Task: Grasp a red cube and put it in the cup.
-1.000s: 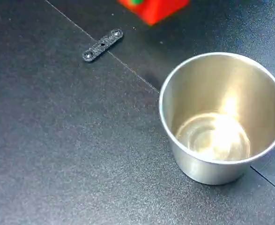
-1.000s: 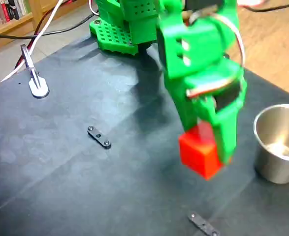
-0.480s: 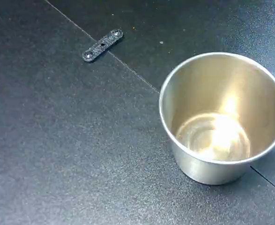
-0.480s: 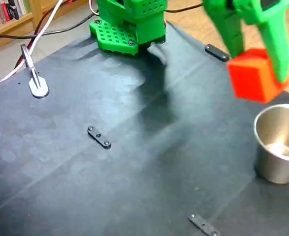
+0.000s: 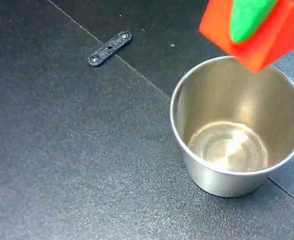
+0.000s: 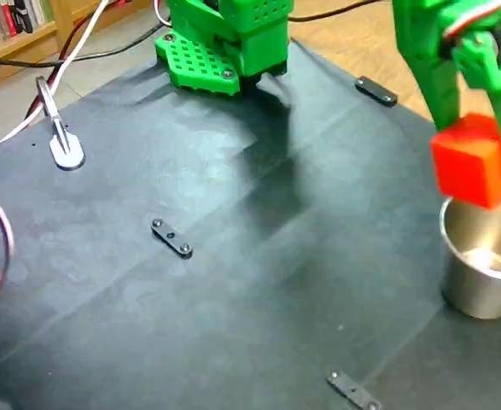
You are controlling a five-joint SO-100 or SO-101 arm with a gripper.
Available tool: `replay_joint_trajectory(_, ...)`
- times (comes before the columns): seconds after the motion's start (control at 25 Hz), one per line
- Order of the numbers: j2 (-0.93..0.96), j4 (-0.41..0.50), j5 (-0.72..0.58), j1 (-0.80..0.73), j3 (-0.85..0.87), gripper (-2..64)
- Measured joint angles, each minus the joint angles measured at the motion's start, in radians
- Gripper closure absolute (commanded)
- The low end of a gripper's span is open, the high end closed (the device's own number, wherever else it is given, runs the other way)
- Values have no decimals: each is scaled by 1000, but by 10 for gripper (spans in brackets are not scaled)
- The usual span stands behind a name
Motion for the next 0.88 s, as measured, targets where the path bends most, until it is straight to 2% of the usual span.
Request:
replay_joint_trajectory(0.4,-152,-3,0,-5,-48,619)
replay_joint_trajectory(0.68,-169,-3,0,-6,-55,619)
replay_joint_trajectory(0.88,-175,-3,0,-63,-54,619)
